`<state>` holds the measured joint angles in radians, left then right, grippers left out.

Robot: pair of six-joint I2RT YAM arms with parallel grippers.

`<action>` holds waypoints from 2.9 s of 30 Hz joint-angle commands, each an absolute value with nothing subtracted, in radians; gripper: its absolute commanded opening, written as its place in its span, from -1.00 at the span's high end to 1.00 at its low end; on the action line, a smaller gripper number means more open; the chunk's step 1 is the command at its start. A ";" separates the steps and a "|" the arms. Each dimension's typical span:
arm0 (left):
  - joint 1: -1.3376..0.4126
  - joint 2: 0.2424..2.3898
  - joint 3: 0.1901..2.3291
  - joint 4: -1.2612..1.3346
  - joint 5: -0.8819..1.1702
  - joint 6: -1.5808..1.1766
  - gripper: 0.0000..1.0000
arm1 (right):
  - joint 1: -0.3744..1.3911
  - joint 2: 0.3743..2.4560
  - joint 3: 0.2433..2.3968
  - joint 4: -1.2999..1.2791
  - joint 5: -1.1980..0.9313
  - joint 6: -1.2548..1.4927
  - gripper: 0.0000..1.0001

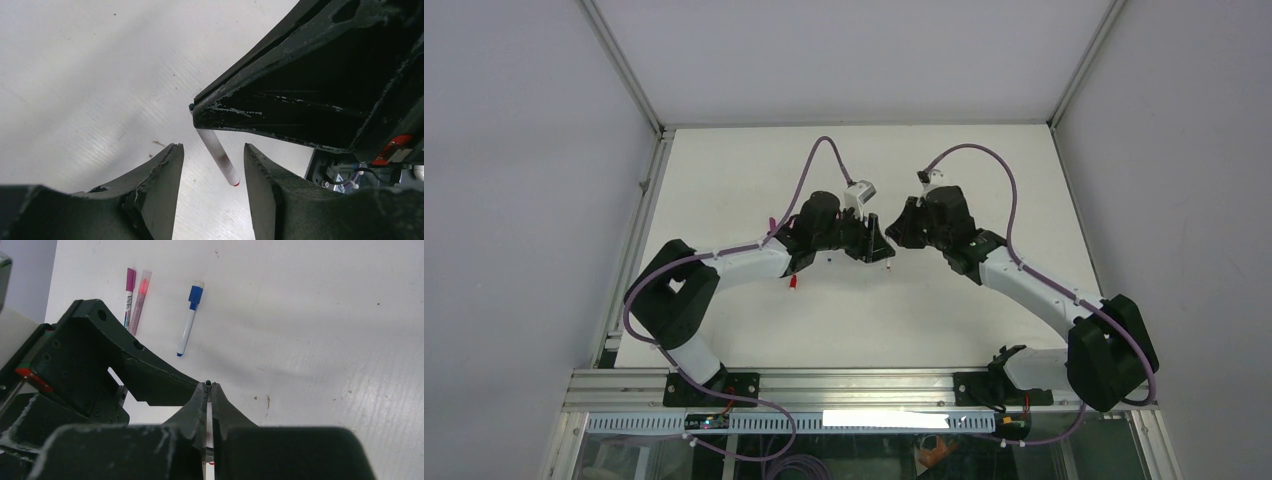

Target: Insert the pens into the pen caps

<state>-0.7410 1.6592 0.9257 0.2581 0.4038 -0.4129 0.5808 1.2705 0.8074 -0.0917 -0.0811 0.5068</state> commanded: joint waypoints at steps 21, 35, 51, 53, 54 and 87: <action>-0.762 1.703 0.931 0.352 0.452 -0.450 0.62 | 0.588 1.225 0.819 -0.008 0.055 0.534 1.00; -0.762 1.726 0.935 0.368 0.458 -0.457 1.00 | 0.587 1.222 0.801 0.047 0.027 0.545 1.00; -0.763 1.719 0.936 0.355 0.461 -0.450 1.00 | 0.588 1.254 0.816 0.019 0.009 0.532 0.02; -0.763 1.717 0.937 0.350 0.457 -0.446 1.00 | 0.588 1.259 0.815 0.020 0.009 0.531 0.07; -0.763 1.715 0.938 0.346 0.451 -0.443 1.00 | 0.588 1.261 0.813 0.019 0.010 0.532 0.12; -0.762 1.731 0.959 0.330 0.453 -0.452 0.56 | 0.587 1.279 0.775 0.078 -0.027 0.587 1.00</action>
<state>-0.7532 1.7283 0.9253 0.2920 0.4450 -0.4557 0.5808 1.3159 0.7895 -0.0082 -0.0326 0.5499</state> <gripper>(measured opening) 0.213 0.040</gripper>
